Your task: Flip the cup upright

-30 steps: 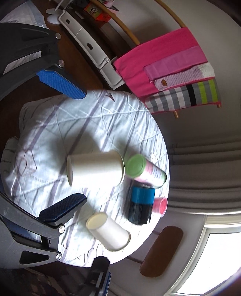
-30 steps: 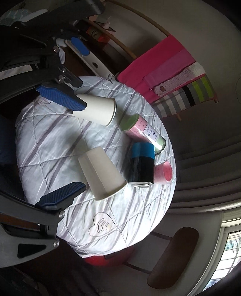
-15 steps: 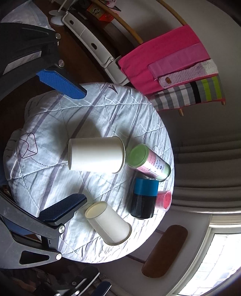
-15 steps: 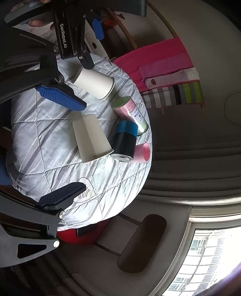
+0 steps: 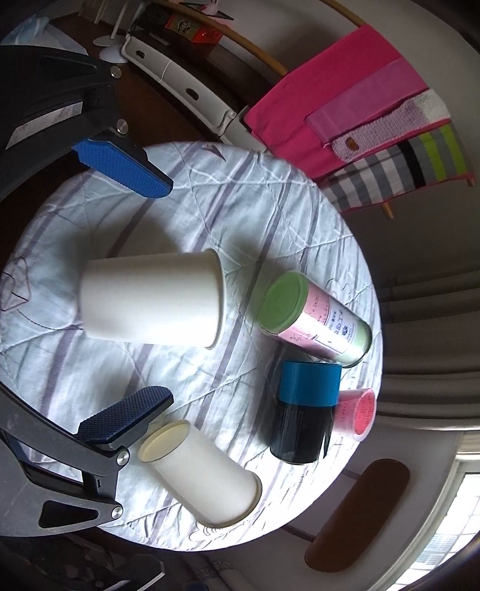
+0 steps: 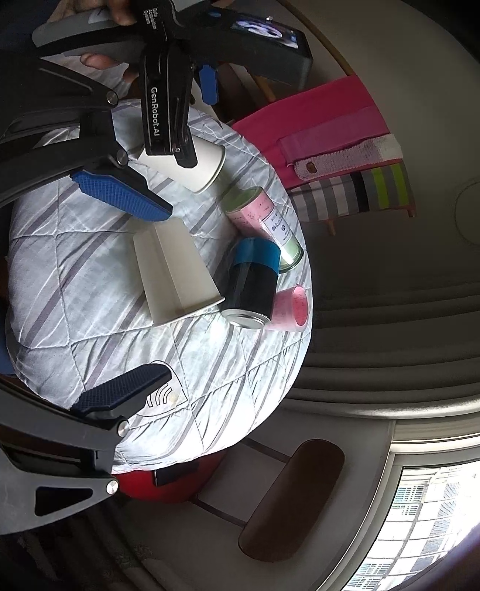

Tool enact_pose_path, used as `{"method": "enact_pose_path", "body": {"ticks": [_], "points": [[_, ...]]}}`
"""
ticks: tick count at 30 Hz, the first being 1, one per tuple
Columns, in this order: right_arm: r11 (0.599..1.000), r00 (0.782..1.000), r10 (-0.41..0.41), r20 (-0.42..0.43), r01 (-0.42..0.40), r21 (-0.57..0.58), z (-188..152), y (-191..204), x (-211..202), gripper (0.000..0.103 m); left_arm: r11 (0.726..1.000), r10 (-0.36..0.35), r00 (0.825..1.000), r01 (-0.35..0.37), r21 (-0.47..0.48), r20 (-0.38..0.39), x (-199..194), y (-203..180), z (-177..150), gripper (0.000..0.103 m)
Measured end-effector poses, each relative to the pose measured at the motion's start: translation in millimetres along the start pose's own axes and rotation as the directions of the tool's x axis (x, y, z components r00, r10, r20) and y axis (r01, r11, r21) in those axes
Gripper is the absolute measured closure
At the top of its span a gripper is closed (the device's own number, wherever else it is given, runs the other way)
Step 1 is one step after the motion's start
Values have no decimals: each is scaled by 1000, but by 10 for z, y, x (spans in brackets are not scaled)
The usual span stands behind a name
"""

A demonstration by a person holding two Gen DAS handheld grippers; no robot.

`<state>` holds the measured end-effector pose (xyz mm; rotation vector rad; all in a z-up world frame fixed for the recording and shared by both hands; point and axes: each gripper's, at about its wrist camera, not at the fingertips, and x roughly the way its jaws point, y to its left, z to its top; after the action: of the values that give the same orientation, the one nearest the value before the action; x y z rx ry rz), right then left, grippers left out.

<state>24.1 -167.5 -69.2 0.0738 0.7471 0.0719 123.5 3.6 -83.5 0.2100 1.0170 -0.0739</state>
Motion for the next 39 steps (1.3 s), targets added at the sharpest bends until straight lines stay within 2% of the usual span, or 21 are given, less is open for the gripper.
{"method": "enact_pose_path", "body": {"ticks": [6, 14, 19, 31, 36, 39], "points": [[1000, 1000, 7, -29, -7, 11, 39, -49, 178, 22, 1000, 2, 998, -2, -7, -57, 257, 12, 128, 0], [999, 998, 20, -58, -19, 30, 87, -118, 348, 22, 999, 38, 994, -37, 14, -105, 466, 18, 195, 0], [999, 997, 26, -71, -22, 45, 92, -158, 415, 22, 1000, 30, 994, -29, 8, -102, 490, 13, 218, 0], [998, 995, 23, -94, -18, 55, 80, -189, 484, 22, 996, 77, 993, -73, 46, -93, 480, 17, 226, 1], [998, 995, 25, -93, -20, 53, 75, -183, 480, 22, 995, 85, 991, -79, 55, -101, 508, 30, 225, 11], [998, 995, 24, -95, -18, 58, 76, -186, 483, 22, 995, 85, 991, -79, 62, -102, 521, 25, 225, 11]]}}
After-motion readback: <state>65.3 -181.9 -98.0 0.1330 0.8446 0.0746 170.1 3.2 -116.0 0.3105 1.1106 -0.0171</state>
